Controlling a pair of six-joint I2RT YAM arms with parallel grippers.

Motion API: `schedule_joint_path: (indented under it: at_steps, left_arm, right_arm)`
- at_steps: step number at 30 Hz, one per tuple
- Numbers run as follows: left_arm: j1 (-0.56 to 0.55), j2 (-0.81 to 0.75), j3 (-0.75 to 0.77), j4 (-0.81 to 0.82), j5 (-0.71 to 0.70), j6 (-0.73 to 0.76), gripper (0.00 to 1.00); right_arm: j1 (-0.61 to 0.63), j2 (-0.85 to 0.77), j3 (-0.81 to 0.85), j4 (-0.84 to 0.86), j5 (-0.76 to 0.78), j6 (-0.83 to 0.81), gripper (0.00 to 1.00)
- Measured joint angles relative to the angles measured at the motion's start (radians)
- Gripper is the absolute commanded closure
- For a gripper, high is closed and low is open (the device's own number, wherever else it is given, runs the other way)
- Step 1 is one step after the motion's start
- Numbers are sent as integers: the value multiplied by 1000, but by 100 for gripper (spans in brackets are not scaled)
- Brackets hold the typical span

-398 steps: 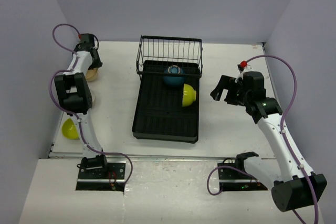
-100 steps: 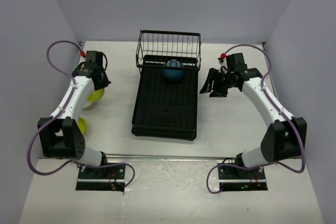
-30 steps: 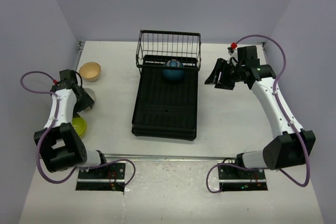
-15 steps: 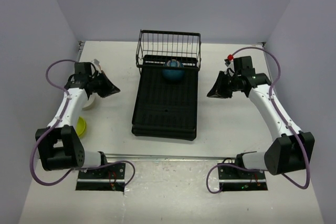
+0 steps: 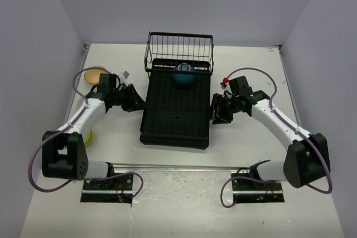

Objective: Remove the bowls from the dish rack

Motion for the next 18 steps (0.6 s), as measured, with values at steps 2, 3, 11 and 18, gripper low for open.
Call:
schedule_joint_path:
  at_steps: [2,3,11,18]
  left_arm:
    - [-5,3,-3,6,-5,0,68]
    - [-8,6,-3,10,-10,0,68]
    - [-73,63,-3,34,-83,-1,70]
    - [-93,73,-6,45,-129,-5,75]
  right_arm:
    - [11,8,-32,23,0,18,50]
    - [13,12,-47,35,0,26,50]
    - [16,81,-86,103,10,67,73]
    - [26,97,-76,95,50,32,100]
